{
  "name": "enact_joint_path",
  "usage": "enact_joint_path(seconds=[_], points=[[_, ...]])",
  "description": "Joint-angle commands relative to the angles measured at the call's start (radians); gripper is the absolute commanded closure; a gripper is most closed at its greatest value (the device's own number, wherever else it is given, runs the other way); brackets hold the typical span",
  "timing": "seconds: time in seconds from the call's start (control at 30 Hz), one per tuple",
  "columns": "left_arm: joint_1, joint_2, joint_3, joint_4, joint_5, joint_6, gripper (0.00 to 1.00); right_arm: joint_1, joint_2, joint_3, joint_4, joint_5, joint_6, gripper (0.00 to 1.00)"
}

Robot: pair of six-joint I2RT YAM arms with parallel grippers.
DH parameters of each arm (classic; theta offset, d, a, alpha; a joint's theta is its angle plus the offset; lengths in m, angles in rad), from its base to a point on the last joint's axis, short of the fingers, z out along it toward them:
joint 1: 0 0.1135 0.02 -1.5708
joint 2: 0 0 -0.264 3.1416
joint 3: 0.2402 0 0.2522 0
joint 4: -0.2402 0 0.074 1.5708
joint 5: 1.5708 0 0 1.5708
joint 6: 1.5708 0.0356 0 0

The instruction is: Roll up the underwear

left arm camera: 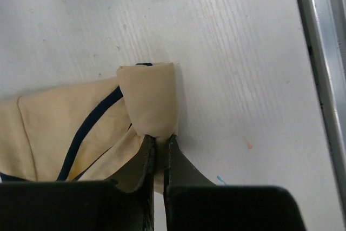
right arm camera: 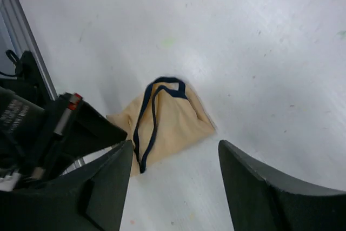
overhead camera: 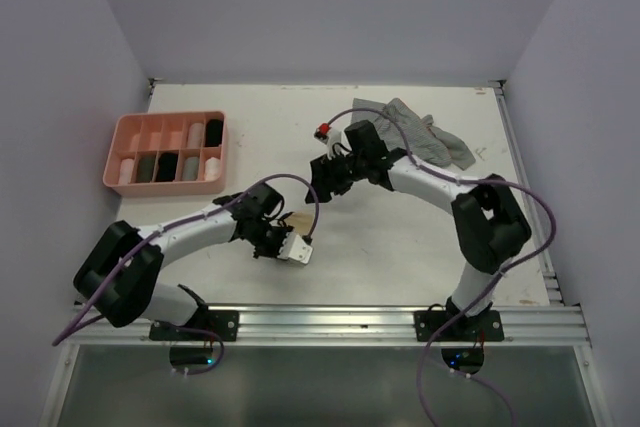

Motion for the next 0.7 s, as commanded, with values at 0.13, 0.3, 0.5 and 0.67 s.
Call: enact_joint_path(seconds=[0.13,0.3,0.5,0.67], points=[[0.012,0.356,0.233,-0.292,0.108,-0.182,1.00,0.028,-0.395,-0.089,-0.169,0.216,-0.101,0.37],[0.083,0.633,0.444,-0.415,0.171,-0.136,1.00,0.091,-0.567,-0.187,-0.255,0.305,-0.150,0.43],[0.196,0.887,0.673,-0.582,0.214,-0.046,1.00,0.295,-0.670,-0.296,-0.249,0.450,-0.181,0.47],[0.212,0.975,0.760,-0.631,0.208,-0.022,0.99,0.376,-0.611,-0.327,-0.188,0.483,-0.234,0.47]])
